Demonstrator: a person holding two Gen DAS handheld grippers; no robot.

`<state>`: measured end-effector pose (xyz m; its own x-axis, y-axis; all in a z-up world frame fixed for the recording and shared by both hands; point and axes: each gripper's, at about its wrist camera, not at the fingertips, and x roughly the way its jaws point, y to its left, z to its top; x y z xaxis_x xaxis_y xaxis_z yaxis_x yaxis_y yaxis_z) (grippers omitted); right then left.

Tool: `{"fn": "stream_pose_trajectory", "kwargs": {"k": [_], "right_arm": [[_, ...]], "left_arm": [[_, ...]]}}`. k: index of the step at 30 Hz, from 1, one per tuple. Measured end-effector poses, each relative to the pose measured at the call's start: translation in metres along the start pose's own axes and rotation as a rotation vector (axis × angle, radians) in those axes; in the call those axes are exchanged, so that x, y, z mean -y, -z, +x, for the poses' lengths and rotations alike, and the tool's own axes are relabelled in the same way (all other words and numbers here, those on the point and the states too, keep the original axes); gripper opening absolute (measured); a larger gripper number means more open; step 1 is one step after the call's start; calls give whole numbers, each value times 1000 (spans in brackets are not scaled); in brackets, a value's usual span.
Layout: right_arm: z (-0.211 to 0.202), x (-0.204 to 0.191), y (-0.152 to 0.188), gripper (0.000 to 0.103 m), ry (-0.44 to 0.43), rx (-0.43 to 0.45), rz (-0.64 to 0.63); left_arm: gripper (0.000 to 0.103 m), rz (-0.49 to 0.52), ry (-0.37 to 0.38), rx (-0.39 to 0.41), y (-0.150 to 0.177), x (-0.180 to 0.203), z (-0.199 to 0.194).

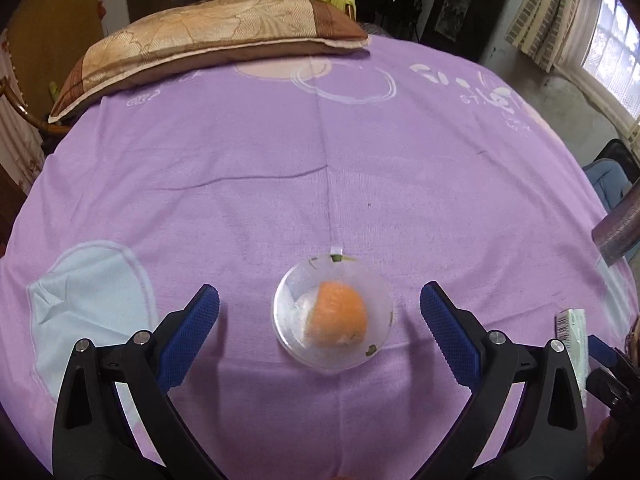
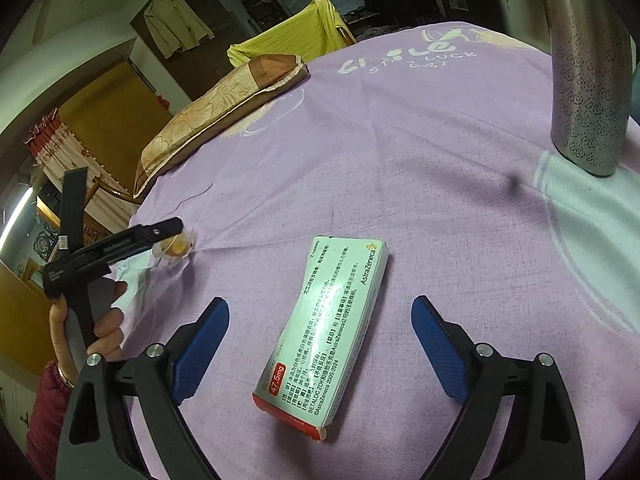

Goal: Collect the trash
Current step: 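Grasp the clear pudding cup with the left tool while the right tool grasps the white medicine box, then carry the pudding cup and medicine box over the red wastebasket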

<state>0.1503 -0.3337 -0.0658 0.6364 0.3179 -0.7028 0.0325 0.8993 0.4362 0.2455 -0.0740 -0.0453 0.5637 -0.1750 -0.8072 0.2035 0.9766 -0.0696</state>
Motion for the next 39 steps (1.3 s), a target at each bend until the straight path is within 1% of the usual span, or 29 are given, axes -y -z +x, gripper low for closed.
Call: {"fn": "stream_pose_trajectory", "kwargs": {"k": [2,3,4,5,6,7,8,9,10,17,22,26,29,33,37,38,39], "right_arm": [[0,0,0,91,-2,-1,-1],[0,1,0,91,-2,0,0],[0,1,0,91,-3,0,2],[0,1,0,91,-3,0,2],[1,0,0,91,-3,1,2],[1,0,1,91,-3,1,2],[0,0,2,91,-2,1,2],[0,0,1,91,-2,1,2],[0,0,1,91,-1,2,2],[-2,4,2,91,-6,6,11],[-2,4,3,91,-12,4,11],[-2,4,2,92,-13,-1,6],[1,-3,2,92,20,-10,-22],[8,-21,3,91,80,-41,-104],[16,-36,5,90,138,-62,-172],[18,-40,6,90,155,-69,-189],[19,-42,7,86,166,-73,-197]], "left_arm": [[97,0,-32,18,6,-1,6],[97,5,-61,39,8,-2,9],[86,3,-71,35,8,-5,10],[81,-8,-35,37,6,-8,8],[73,-24,17,52,6,-12,5],[71,-28,28,60,4,-14,4],[68,-21,16,66,4,-15,4],[61,-9,7,64,5,-14,4],[57,1,7,58,6,-13,5],[57,37,-19,92,28,-2,-22],[57,55,-10,182,46,8,-57],[57,76,-12,241,56,16,-78],[57,83,-4,267,58,18,-86],[57,87,-3,299,58,20,-95],[57,98,4,314,63,26,-101],[57,99,5,314,63,26,-101],[57,100,8,314,63,26,-102]]}}
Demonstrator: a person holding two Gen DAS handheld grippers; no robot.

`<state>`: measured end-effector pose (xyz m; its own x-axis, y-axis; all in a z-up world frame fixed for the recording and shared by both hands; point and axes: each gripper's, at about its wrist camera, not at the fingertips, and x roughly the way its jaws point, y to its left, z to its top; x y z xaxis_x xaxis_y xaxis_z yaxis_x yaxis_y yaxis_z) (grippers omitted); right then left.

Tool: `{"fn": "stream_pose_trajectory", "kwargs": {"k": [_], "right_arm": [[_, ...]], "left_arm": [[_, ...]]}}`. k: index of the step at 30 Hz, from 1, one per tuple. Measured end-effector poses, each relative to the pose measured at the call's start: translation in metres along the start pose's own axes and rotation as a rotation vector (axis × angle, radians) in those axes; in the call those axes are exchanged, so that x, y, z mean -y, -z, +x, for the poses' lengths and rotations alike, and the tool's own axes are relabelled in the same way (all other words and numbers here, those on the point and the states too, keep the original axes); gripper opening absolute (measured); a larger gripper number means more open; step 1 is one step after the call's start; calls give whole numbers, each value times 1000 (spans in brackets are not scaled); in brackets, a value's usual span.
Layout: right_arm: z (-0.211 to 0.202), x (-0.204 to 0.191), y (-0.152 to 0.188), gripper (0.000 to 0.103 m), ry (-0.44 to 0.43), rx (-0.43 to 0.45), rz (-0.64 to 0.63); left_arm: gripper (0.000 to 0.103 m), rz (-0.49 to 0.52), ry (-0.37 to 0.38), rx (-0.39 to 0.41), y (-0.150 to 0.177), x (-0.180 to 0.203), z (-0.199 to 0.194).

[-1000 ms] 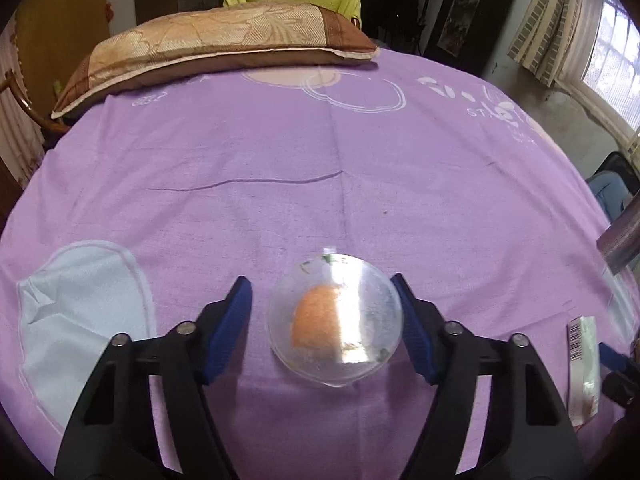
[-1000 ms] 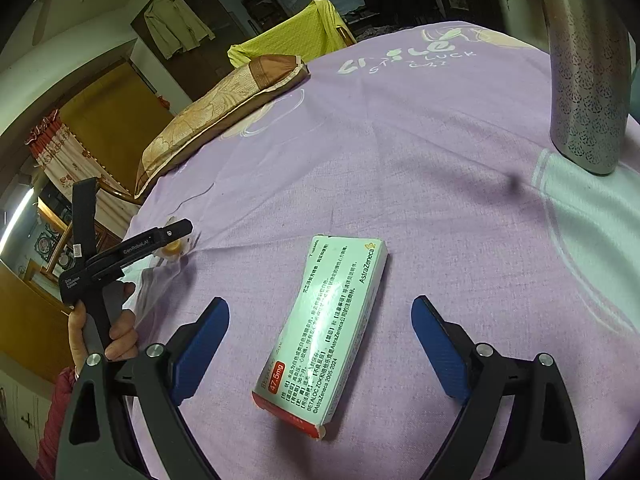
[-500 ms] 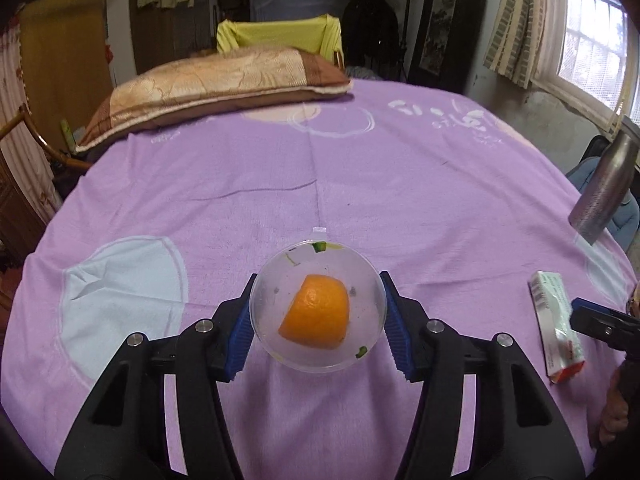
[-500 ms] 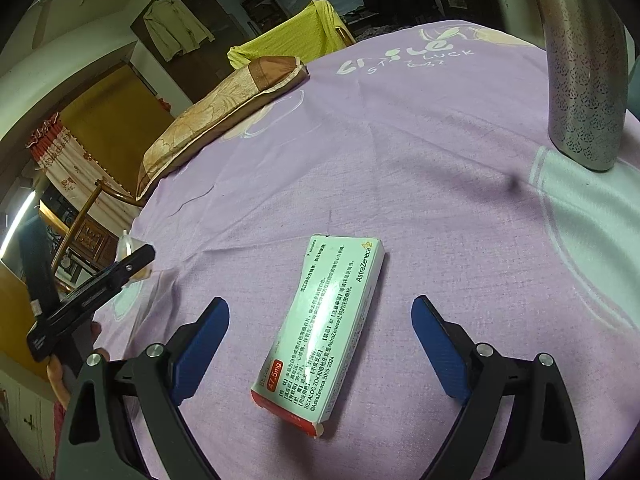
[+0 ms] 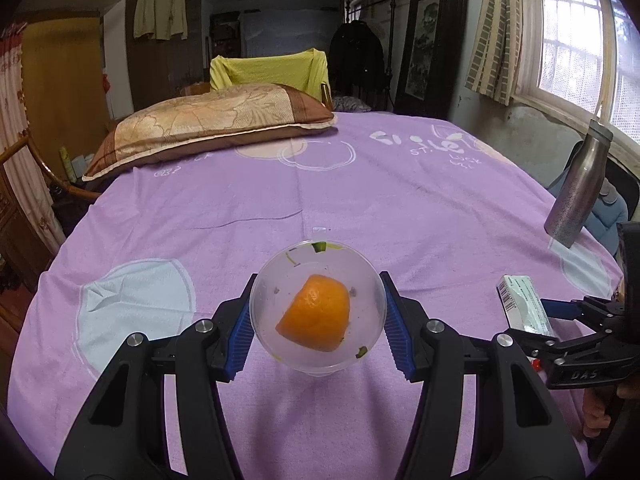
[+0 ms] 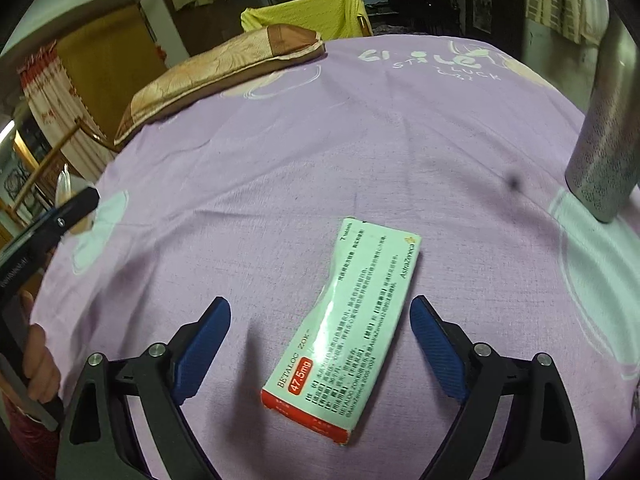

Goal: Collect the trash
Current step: 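Carry the pudding cup and medicine box over the red wastebasket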

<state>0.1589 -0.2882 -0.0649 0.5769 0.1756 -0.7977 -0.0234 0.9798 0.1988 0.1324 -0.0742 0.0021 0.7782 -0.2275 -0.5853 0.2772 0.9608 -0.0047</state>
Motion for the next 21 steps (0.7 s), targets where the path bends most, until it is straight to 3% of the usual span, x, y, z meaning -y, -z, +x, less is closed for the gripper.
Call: {"fn": "stream_pose_trajectory", "kwargs": {"k": [2,3,7,12,21], "right_arm": [[1,-6,0,71,67,-5,-34],[1,-10,1,48,89,-5,-58],[-20,-15,10,47,99,60,-100],[-90,-3,35,47,44,189,-63],[-236,67,141,47,108,365,73]], "left_arm": [[57,-2,8,2,-1,0,-1],[57,-4,13,4,-1,0,-2],[57,3,44,36,3,5,-16],[56,57,127,62,16,32,-41],[56,232,360,71,48,159,-98]]}}
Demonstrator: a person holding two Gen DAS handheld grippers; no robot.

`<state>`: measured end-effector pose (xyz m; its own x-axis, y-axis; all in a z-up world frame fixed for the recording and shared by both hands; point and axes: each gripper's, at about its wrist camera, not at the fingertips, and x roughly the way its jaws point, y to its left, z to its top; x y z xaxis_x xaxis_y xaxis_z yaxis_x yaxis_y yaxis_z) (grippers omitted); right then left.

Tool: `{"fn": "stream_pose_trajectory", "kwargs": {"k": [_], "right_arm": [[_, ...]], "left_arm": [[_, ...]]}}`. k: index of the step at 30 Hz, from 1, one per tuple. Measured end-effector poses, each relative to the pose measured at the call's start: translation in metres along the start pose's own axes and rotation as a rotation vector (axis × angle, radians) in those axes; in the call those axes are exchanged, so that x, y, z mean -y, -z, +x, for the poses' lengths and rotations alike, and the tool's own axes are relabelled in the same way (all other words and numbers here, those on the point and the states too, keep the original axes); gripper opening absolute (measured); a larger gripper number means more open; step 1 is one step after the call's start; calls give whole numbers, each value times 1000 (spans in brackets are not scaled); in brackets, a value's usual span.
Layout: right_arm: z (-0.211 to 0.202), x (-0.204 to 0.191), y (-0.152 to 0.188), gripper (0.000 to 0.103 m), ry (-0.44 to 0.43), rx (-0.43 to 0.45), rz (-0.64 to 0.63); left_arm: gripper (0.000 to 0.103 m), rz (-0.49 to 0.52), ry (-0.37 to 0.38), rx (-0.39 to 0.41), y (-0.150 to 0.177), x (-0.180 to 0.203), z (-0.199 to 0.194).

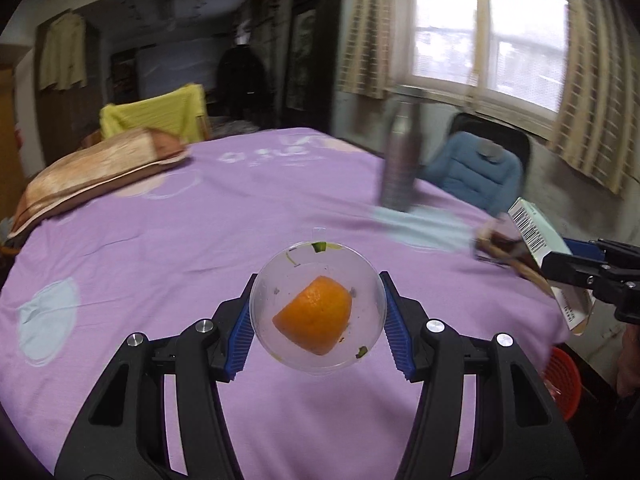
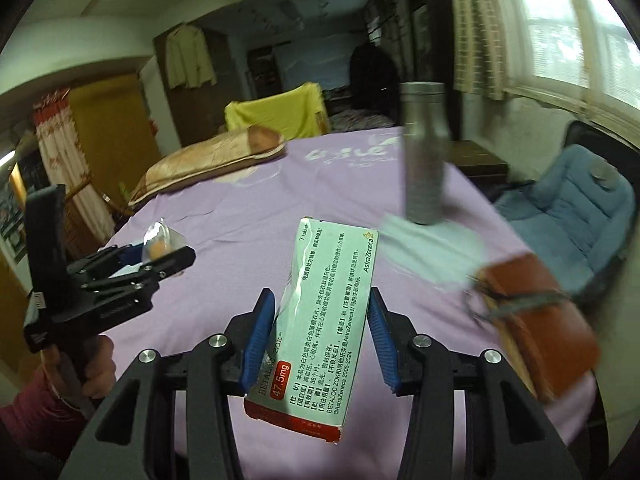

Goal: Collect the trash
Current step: 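Carry the pudding cup and medicine box over the red wastebasket, then open both tools to drop the cup and box into the wastebasket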

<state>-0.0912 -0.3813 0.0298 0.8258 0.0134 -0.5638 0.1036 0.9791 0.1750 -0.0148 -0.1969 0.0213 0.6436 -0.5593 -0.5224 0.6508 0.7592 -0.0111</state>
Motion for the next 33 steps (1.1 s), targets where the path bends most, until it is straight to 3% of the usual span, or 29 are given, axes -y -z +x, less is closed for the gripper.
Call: {"fn": "stream_pose_trajectory", "kwargs": {"k": [4,8,11,15,19,20,22,23,30,33], "right_arm": [[-80,55,46,47,135,42,64],[-132,112,112,47,289,6,169],[-145,160,162,47,348,-43,285],[-136,214,217,47,394,-95,411],[-113,251,253,49,360,-145,517],[-106,255,260,49,354,-157,537],[-90,267,275,66,332,-193,582],[-86,271,281,68,333,-199,594],[-95,265,282,68,350,-171,573],[-109,257,279,68,374,-197,535]], "left_arm": [[56,69,191,-26,3,84,-1],[56,152,382,-95,16,168,9],[56,209,505,-193,32,231,30],[57,281,594,-326,65,300,67],[84,294,578,-409,88,332,99],[85,290,566,-413,91,335,103],[86,278,555,-433,94,334,111],[86,276,551,-436,96,334,113],[90,314,491,-400,106,333,100],[90,347,473,-379,111,334,89]]}}
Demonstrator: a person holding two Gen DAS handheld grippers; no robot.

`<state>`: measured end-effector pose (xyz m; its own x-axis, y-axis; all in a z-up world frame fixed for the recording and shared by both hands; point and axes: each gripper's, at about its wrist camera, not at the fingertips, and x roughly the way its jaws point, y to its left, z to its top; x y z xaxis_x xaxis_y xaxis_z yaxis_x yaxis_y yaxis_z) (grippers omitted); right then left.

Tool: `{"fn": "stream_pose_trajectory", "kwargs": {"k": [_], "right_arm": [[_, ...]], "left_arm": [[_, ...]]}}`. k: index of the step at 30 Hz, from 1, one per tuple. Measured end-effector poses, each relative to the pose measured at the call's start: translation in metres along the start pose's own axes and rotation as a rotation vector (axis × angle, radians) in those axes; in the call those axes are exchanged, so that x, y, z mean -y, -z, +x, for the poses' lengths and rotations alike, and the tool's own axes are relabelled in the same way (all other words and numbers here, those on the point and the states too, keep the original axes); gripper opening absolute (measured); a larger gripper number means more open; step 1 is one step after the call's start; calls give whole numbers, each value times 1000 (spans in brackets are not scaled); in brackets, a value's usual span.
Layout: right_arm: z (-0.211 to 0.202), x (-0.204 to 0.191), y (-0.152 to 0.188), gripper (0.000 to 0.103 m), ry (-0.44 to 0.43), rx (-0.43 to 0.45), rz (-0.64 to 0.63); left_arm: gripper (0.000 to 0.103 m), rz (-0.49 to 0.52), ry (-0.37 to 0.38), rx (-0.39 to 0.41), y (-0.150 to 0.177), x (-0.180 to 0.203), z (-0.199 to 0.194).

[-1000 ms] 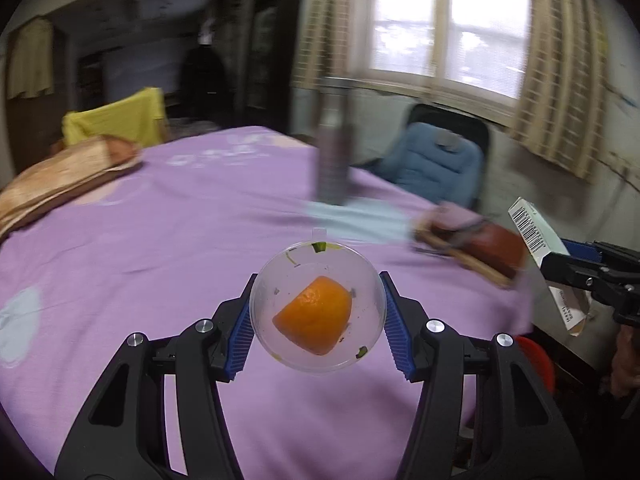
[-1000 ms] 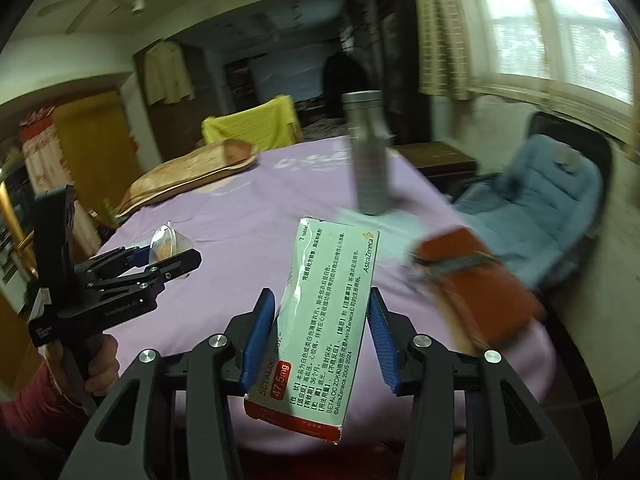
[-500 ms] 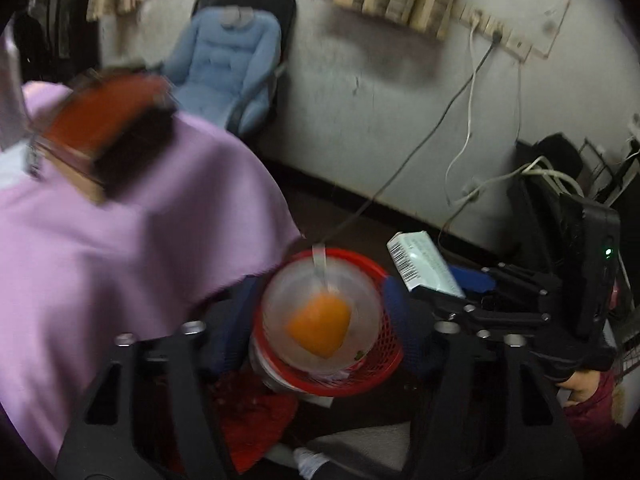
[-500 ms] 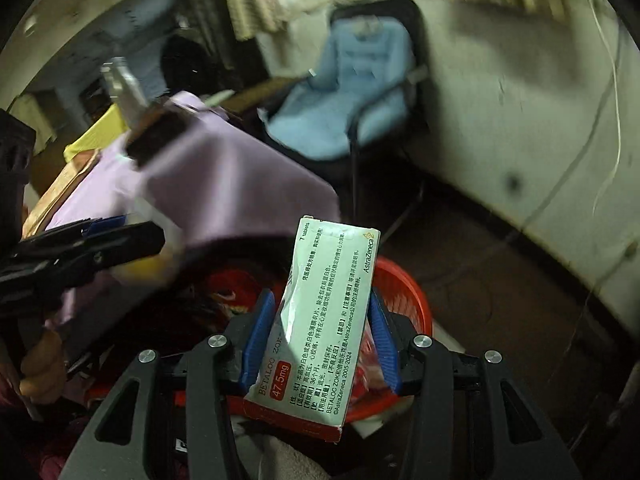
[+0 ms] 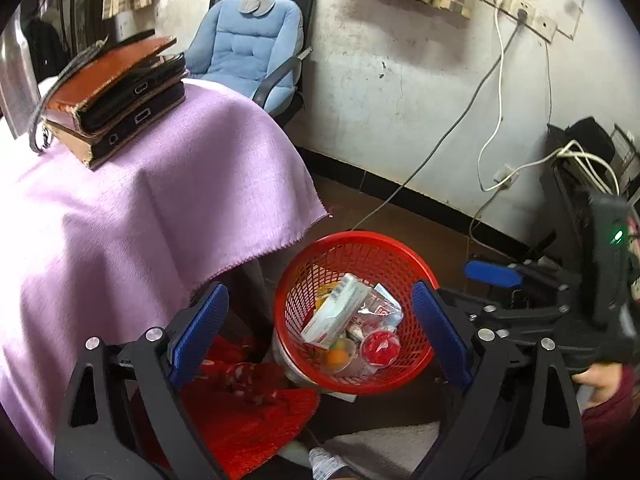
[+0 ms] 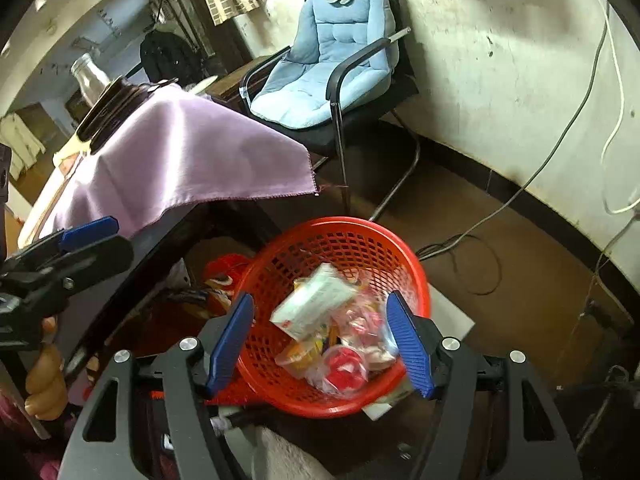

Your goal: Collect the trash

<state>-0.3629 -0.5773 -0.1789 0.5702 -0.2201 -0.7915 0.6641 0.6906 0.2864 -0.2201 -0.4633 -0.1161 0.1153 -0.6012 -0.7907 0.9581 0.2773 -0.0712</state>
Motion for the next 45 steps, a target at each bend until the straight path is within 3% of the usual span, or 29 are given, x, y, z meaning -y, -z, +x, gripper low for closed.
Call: {"fn": "stream_pose_trajectory", "kwargs": {"k": [8,12,21,45], "right_arm": [[-25,-3,1,69,73,-113,-104],[-35,-5,1,70,70,-132,-150],[-36,-14,0,73,44,-133,-256],[-42,-23,2,74,36,-121,-300]], "left_arm": [[93,42,-47,-10,10,16,0],[94,36,-62,-27,11,20,3],[94,34,-109,-48,13,24,4],[94,34,-114,-72,15,28,10]]}}
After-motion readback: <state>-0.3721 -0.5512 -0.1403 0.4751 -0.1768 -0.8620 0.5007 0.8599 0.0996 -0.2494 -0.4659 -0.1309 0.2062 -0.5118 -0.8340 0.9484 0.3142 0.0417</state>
